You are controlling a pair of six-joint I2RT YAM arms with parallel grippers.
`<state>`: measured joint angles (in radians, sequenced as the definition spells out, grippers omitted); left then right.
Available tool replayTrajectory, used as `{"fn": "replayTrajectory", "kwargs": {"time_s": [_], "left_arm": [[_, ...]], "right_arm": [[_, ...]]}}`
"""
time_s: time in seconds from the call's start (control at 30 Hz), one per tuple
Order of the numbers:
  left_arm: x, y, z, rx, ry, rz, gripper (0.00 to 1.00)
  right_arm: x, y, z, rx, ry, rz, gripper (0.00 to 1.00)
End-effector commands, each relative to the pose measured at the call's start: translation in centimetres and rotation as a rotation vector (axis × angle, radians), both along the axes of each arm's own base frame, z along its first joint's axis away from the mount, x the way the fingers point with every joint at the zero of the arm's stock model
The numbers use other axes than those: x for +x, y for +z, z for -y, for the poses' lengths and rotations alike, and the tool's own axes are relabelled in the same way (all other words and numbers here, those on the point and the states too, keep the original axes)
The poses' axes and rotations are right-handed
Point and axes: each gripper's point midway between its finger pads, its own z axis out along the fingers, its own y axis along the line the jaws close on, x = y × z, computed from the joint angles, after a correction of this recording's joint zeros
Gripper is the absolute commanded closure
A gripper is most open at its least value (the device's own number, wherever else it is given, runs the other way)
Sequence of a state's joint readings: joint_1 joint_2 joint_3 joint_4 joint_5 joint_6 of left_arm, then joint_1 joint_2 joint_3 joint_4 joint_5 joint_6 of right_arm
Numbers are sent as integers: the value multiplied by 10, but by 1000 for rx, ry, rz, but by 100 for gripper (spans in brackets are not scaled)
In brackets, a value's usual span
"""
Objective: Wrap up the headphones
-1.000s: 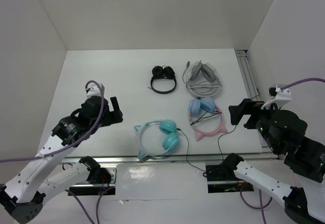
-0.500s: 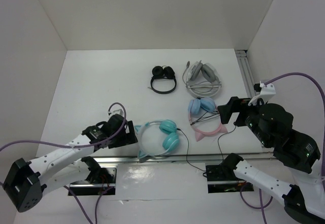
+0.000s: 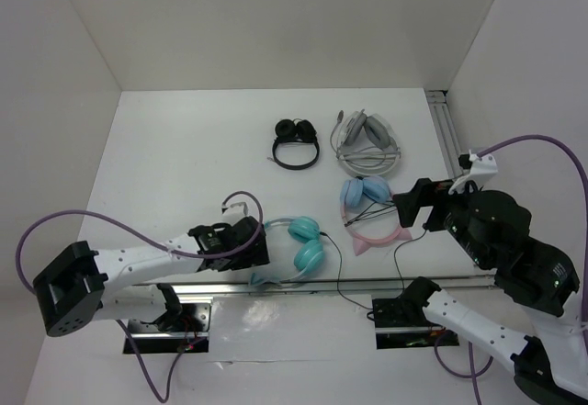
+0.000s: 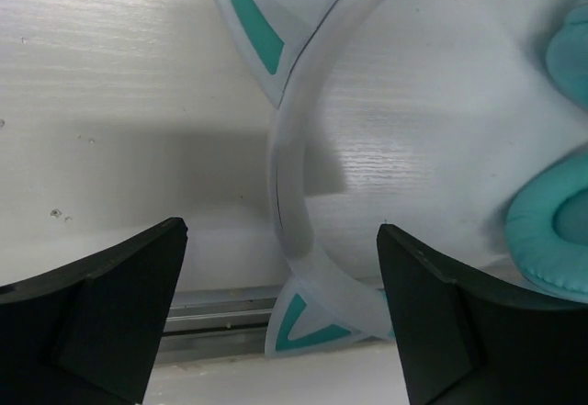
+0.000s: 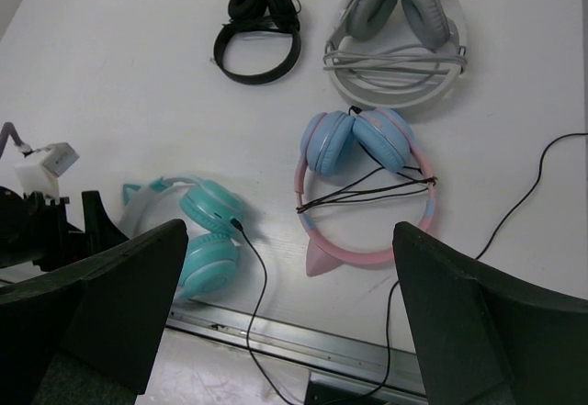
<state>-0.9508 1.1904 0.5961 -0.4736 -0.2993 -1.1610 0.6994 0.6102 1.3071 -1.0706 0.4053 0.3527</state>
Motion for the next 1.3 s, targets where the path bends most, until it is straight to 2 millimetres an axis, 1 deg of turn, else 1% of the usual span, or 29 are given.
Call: {"fn": "replayTrajectory", "kwargs": {"time_s": [0.0,0.03,0.1,0.13,0.17,0.2,0.23,0.4,0.47,0.5,0.53,0.6,0.63,0.7,0.73,0.77,0.8,0.87,0.93,0.97,1.0,1.03,1.07,1.1,1.13,1.17,1.2,1.23,1.27], "left_arm": [[11,1,-2,41,90,43,4],[12,0,-3,54,103,43,7],[12,-8,-6,101,112,35,12],[13,-8,-5,106,111,32,17],[14,-11,-7,118,123,33,18],[14,-14,-9,144,125,28,23],[14,-14,-9,144,125,28,27],[17,-16,-11,170,146,45,28],[16,-21,-12,184,153,34,28],[15,-21,-11,179,149,25,30],[15,-21,-11,179,149,25,36],[11,-23,-9,179,145,14,37],[10,-23,-7,174,144,14,41],[8,-26,-10,178,152,9,41],[6,-28,-10,182,148,-3,50],[5,-29,-12,186,159,-9,65],[3,-31,-15,191,168,-14,90],[-5,-33,-20,202,176,-35,100],[-8,-25,-20,195,176,-34,100],[-15,-20,-27,228,171,-40,100],[-15,-7,-24,209,173,-21,100],[-15,2,-27,210,199,-2,100],[-25,10,-39,261,184,-10,100],[-27,20,-42,261,184,1,100],[-24,42,-38,206,203,37,100],[-30,53,-50,240,192,38,100],[-26,73,-48,200,197,65,100],[-26,87,-51,176,202,84,100],[-23,107,-57,130,199,133,100]], "right_arm": [[-3,9,4,16,2,39,0],[-4,9,2,18,11,38,0],[-8,12,6,32,11,54,0],[-7,9,5,26,11,47,0],[-8,9,4,28,20,45,0],[-10,10,5,35,20,53,0],[-10,5,5,24,20,39,0],[-10,5,4,26,28,37,0],[-10,5,4,26,28,37,0],[-10,5,4,26,28,37,0],[-10,5,4,18,31,40,0],[-10,5,4,18,31,40,0],[-10,5,4,18,31,40,0],[-11,5,3,20,40,38,0],[-10,7,2,26,40,45,0],[-10,7,2,26,40,45,0],[-10,7,2,26,40,45,0],[-11,10,1,34,49,50,0],[-11,10,1,34,49,50,0],[-12,13,2,39,49,57,0],[-14,14,3,45,49,65,0],[-14,14,3,45,49,65,0],[-14,14,3,45,49,65,0],[-14,14,3,45,49,65,0],[-14,14,3,45,49,65,0],[-13,14,0,51,60,66,0],[-11,14,-2,56,60,72,0],[-11,17,-4,56,71,81,0],[-9,12,-9,56,87,72,0]]}}
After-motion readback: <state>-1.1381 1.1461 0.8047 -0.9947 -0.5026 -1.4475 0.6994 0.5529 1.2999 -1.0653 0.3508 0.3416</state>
